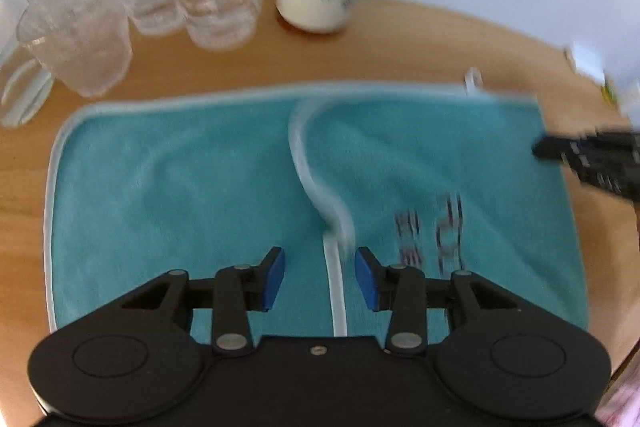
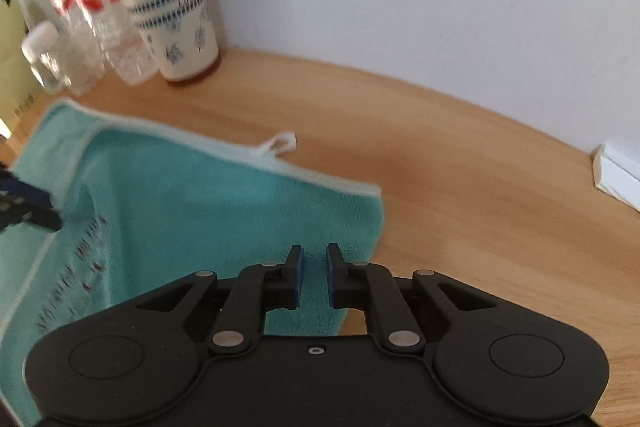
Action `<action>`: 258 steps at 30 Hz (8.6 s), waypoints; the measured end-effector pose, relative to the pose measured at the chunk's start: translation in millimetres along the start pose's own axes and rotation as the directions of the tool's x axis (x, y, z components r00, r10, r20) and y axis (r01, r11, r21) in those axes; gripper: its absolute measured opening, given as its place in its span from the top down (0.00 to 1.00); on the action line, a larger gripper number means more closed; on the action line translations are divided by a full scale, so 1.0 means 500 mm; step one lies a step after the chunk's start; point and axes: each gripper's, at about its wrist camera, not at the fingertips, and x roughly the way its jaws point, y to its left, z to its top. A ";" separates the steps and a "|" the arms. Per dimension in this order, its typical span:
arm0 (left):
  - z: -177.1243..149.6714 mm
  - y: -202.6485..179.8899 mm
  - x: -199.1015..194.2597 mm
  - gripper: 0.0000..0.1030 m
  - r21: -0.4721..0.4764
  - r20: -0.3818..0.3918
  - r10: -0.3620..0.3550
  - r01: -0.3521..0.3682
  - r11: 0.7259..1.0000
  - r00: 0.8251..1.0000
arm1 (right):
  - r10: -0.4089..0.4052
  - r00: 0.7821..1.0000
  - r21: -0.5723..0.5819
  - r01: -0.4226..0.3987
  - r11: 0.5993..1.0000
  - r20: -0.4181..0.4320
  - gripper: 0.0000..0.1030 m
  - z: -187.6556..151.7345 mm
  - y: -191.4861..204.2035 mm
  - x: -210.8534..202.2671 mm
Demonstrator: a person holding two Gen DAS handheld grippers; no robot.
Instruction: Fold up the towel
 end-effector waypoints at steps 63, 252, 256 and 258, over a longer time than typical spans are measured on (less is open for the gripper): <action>-0.301 -0.082 -0.088 0.92 -0.255 -0.130 0.196 -0.224 0.941 0.972 | -0.057 0.998 -0.134 0.059 0.989 0.023 0.61 0.071 -0.032 0.051; 0.183 0.323 -0.154 0.98 0.392 0.177 -0.301 0.213 0.895 0.937 | -0.297 0.954 0.559 0.221 0.800 0.049 0.91 -0.145 0.787 -0.243; 0.181 0.270 -0.176 0.98 0.395 0.219 -0.278 0.176 0.902 0.935 | -0.285 0.954 0.560 0.189 0.807 0.088 0.91 -0.170 0.740 -0.275; 0.186 0.239 -0.181 0.98 0.368 0.234 -0.239 0.142 0.919 0.942 | -0.269 0.958 0.558 0.169 0.812 0.100 0.91 -0.185 0.715 -0.285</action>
